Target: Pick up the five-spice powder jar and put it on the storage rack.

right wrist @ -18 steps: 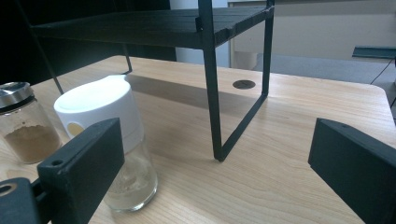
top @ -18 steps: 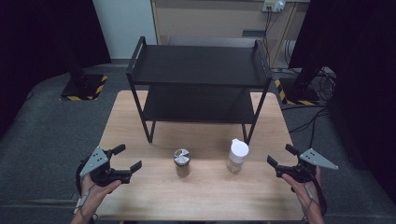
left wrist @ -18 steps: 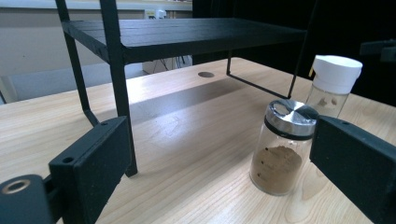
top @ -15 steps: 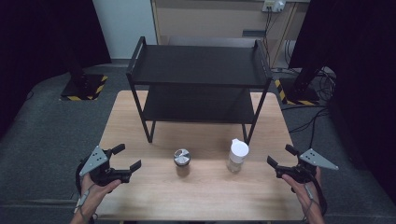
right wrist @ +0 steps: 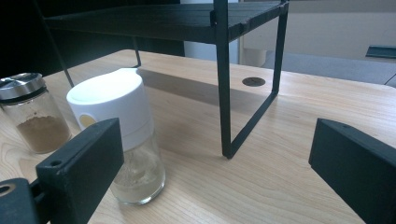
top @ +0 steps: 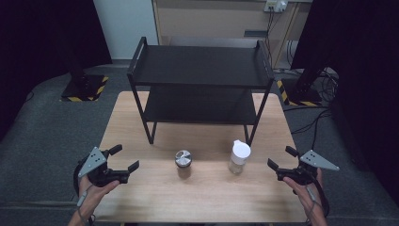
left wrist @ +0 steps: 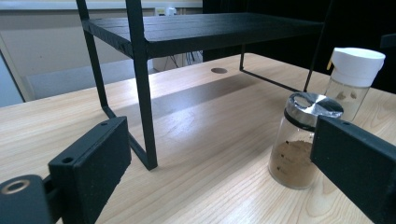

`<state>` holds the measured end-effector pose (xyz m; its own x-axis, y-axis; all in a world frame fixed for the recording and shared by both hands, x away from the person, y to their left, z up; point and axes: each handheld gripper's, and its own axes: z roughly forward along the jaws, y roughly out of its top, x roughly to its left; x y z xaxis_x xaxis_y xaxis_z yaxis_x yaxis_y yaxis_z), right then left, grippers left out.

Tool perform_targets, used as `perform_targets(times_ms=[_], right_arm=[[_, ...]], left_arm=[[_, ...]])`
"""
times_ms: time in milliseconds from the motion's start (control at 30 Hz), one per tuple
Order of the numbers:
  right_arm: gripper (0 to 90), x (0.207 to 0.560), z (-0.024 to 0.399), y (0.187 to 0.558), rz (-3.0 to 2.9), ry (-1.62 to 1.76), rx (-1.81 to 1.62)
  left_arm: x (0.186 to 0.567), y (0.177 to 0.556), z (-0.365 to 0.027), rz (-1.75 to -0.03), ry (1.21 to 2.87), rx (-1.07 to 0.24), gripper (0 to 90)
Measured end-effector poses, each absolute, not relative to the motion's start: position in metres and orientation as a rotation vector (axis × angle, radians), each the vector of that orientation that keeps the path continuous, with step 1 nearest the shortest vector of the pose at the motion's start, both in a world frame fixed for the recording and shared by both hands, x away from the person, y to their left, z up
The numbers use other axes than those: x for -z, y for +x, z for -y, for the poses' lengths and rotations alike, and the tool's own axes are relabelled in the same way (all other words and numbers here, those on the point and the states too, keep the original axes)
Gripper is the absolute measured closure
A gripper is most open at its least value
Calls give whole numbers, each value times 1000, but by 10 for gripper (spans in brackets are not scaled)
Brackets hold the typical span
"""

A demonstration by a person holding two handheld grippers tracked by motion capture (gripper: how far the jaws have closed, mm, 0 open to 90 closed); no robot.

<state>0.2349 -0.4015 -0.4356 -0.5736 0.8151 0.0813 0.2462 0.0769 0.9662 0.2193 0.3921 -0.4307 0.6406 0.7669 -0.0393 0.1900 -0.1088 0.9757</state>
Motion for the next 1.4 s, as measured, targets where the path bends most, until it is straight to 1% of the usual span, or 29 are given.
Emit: perform_targets(times_ms=[233,400,467,767,933,1167,1400], right_arm=[[26,435,404,235,-1878,1046,-1527],[22,436,405,234,-1872,1053,-1536],[21,436,405,234,-1878,1044,-1534],[19,435,404,238,-1916,1022,-1541],[19,435,404,238,-1921,1019,-1546],[19,433,403,239,-1926,1000,-1553],[19,433,405,235,-1902,1020,-1559]], left_arm=[[429,219,-394,-794,1641,-579,18],[428,223,-397,-792,1656,-529,7],[427,223,-395,-783,1678,-529,7],[426,221,-398,-765,1665,-512,6],[426,220,-399,-788,1633,-513,6],[416,220,-403,-793,1626,-517,8],[390,219,-412,-765,1685,-512,9]])
